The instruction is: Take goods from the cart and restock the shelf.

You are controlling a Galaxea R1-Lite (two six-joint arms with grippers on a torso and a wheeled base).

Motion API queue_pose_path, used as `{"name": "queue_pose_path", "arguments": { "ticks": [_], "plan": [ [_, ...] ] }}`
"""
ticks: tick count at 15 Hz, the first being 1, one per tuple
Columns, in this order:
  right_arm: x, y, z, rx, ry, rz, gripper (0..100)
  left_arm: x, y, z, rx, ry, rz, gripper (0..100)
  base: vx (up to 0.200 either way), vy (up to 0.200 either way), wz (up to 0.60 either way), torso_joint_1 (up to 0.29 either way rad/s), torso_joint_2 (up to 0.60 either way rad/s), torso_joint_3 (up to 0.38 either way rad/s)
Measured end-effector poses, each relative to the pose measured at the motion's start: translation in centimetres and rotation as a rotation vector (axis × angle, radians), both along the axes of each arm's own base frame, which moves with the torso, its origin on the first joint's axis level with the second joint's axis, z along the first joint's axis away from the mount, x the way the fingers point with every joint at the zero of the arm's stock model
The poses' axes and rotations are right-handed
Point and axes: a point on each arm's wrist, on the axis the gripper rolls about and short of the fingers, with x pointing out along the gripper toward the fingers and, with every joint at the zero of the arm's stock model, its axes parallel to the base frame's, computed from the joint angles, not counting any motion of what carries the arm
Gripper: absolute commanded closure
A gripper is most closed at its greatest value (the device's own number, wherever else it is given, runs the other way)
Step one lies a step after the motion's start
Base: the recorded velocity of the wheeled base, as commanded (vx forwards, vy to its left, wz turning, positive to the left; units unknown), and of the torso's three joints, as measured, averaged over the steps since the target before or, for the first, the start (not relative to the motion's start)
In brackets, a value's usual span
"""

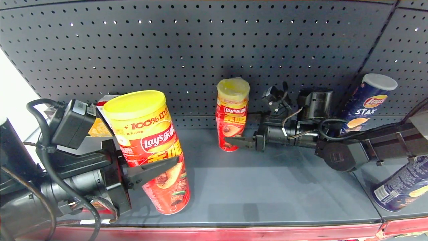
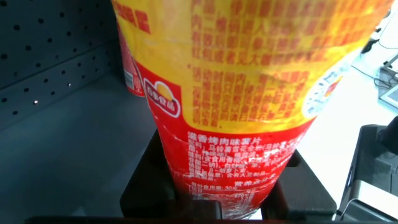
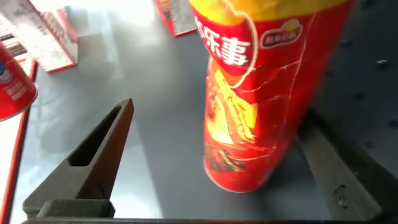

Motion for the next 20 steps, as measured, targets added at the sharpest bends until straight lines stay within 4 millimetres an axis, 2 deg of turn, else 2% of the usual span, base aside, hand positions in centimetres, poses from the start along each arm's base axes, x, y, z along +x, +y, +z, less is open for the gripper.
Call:
{"name": "queue_pose_path", "arguments": {
  "ticks": [3, 6, 9, 13, 20],
  "plan": [
    [-0.8, 0.2, -0.8, -0.018, 0.027, 0.013, 0, 0.0, 0.0, 0.0, 0.0, 0.0, 0.002, 100, 0.0, 0.0, 0.0, 0.0, 0.0, 0.0],
    [-2.0, -0.5, -1.4, -0.046, 0.042, 0.012, 0, -0.2, 0.1, -0.3, 0.004, 0.01, 0.002, 100, 0.0, 0.0, 0.0, 0.0, 0.0, 0.0],
    [-2.3, -1.1, -1.1, -0.053, 0.037, -0.04, 0, -0.3, 0.1, -0.4, 0.006, 0.014, 0.001, 100, 0.0, 0.0, 0.0, 0.0, 0.0, 0.0],
    [-1.7, -0.9, -0.9, -0.045, 0.012, -0.098, 0, -0.3, 0.1, -0.5, 0.006, 0.015, 0.001, 100, 0.0, 0.0, 0.0, 0.0, 0.0, 0.0],
    [1.0, 1.6, -1.7, -0.01, -0.019, -0.136, 0, -0.2, 0.1, -0.4, 0.005, 0.012, 0.0, 100, 0.0, 0.0, 0.0, 0.0, 0.0, 0.0]
  ]
}}
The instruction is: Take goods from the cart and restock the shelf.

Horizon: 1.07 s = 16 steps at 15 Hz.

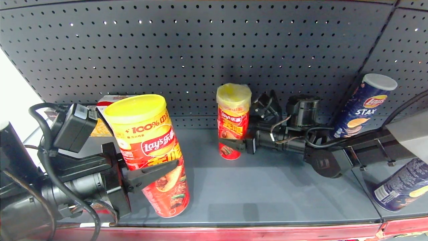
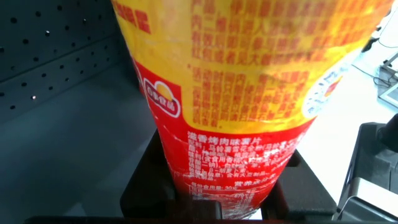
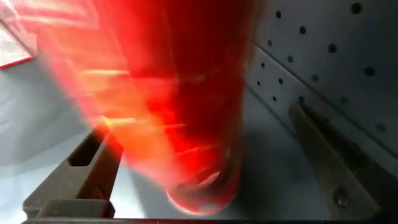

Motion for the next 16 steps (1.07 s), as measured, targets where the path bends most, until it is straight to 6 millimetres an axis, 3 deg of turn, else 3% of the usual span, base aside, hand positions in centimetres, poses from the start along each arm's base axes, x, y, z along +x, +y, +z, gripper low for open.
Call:
{"name": "queue_pose_path", "arguments": {
  "ticks": [1, 2, 9, 13, 16],
  "plan": [
    [0.5, 0.2, -0.2, 0.002, -0.002, -0.012, 0, 0.0, 0.0, 0.0, 0.0, 0.001, 0.001, 100, 0.0, 0.0, 0.0, 0.0, 0.0, 0.0],
    [0.9, 0.5, -0.4, 0.005, -0.003, -0.016, 100, 0.0, 0.0, -0.1, 0.001, 0.002, 0.001, 100, 0.0, 0.0, 0.0, 0.0, 0.0, 0.0],
    [1.6, 0.8, -0.7, 0.033, -0.014, -0.019, 100, -0.1, 0.0, -0.2, 0.003, 0.007, 0.001, 100, 0.0, 0.0, 0.0, 0.0, 0.0, 0.0],
    [0.7, 0.2, -0.3, 0.03, -0.006, -0.013, 100, -0.3, 0.1, -0.5, 0.007, 0.014, 0.002, 100, 0.0, 0.0, 0.0, 0.0, 0.0, 0.0],
    [-1.3, -0.9, 1.4, 0.042, -0.026, 0.009, 100, -0.6, 0.3, -0.9, 0.013, 0.03, 0.001, 100, 0.0, 0.0, 0.0, 0.0, 0.0, 0.0]
  ]
}}
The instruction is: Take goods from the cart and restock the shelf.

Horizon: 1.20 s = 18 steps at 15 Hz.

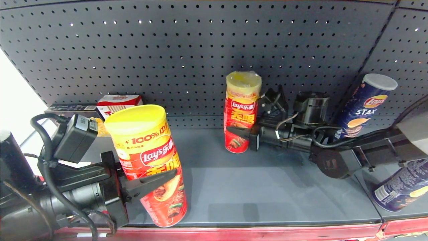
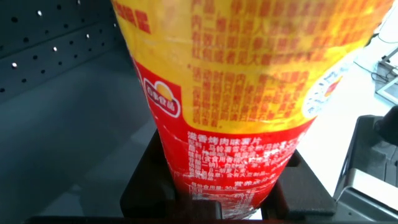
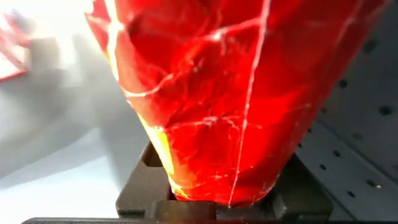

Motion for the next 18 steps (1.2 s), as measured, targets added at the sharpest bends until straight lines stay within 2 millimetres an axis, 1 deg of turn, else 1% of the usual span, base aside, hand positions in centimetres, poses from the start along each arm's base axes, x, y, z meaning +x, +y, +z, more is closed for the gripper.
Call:
{"name": "queue_pose_path", "arguments": {
  "ticks": [3, 5, 7, 9, 11, 12, 15, 18],
  "plan": [
    [-3.5, -1.2, 1.3, 0.0, -0.002, 0.064, 100, 0.0, 0.0, 0.3, -0.005, -0.012, -0.001, 100, 0.0, 0.0, 0.0, 0.0, 0.0, 0.0],
    [-6.2, -2.0, 1.4, -0.01, 0.011, 0.129, 100, 0.3, -0.2, 0.9, -0.012, -0.029, -0.002, 100, 0.0, 0.0, 0.0, 0.0, 0.0, 0.0],
    [-8.6, -3.1, 0.8, -0.023, 0.021, 0.188, 100, 0.8, -0.4, 1.3, -0.017, -0.04, 0.0, 100, 0.0, 0.0, 0.0, 0.0, 0.0, 0.0],
    [-10.2, -4.1, -0.3, -0.023, -0.009, 0.23, 100, 1.1, -0.5, 1.4, -0.018, -0.042, 0.0, 100, 0.0, 0.0, 0.0, 0.0, 0.0, 0.0],
    [-11.0, -4.6, -1.5, -0.012, -0.043, 0.251, 100, 1.3, -0.6, 1.4, -0.017, -0.041, 0.0, 100, 0.0, 0.0, 0.0, 0.0, 0.0, 0.0],
    [-11.1, -4.6, -2.2, -0.018, -0.033, 0.257, 100, 1.4, -0.6, 1.4, -0.017, -0.038, -0.001, 100, 0.0, 0.0, 0.0, 0.0, 0.0, 0.0],
    [-10.7, -4.2, -3.5, -0.035, 0.005, 0.287, 100, 1.7, -0.8, 1.4, -0.016, -0.039, 0.0, 100, 0.0, 0.0, 0.0, 0.0, 0.0, 0.0],
    [-10.1, -3.9, -4.4, -0.045, 0.029, 0.297, 100, 1.9, -0.8, 1.4, -0.017, -0.038, -0.001, 100, 0.0, 0.0, 0.0, 0.0, 0.0, 0.0]
  ]
}}
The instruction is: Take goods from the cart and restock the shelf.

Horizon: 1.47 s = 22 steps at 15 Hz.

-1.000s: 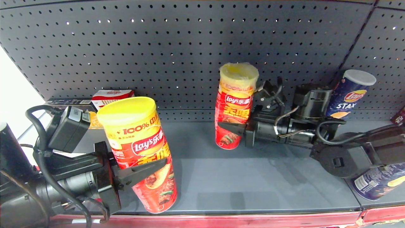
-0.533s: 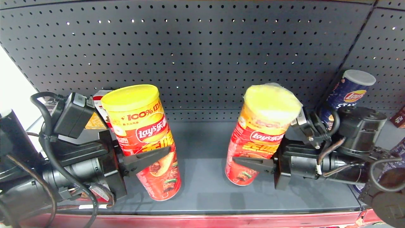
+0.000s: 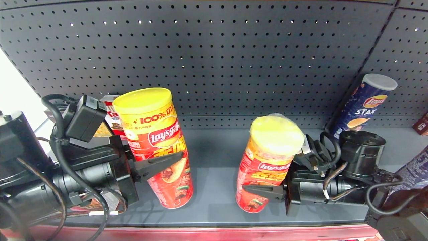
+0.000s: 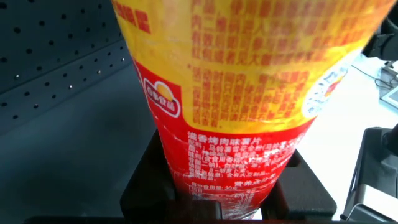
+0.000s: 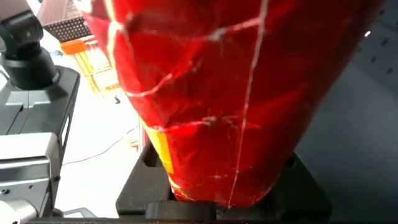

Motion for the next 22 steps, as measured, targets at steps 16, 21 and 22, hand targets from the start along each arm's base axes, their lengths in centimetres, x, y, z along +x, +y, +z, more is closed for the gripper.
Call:
{"name": "queue_pose_path", "arguments": {
  "ticks": [16, 21, 22],
  "plan": [
    [0.6, 0.3, -1.5, -0.037, 0.012, -0.015, 0, 0.4, -0.1, 0.1, 0.0, 0.0, 0.001, 100, 0.0, 0.0, 0.0, 0.0, 0.0, 0.0],
    [-0.6, -1.7, 0.9, -0.001, -0.045, -0.054, 0, 0.4, -0.1, 0.1, -0.001, -0.004, 0.002, 100, 0.0, 0.0, 0.0, 0.0, 0.0, 0.0],
    [-1.3, -2.5, 1.7, 0.01, -0.062, -0.068, 0, 0.4, -0.1, 0.2, -0.002, -0.005, 0.002, 100, 0.0, 0.0, 0.0, 0.0, 0.0, 0.0]
  ]
}}
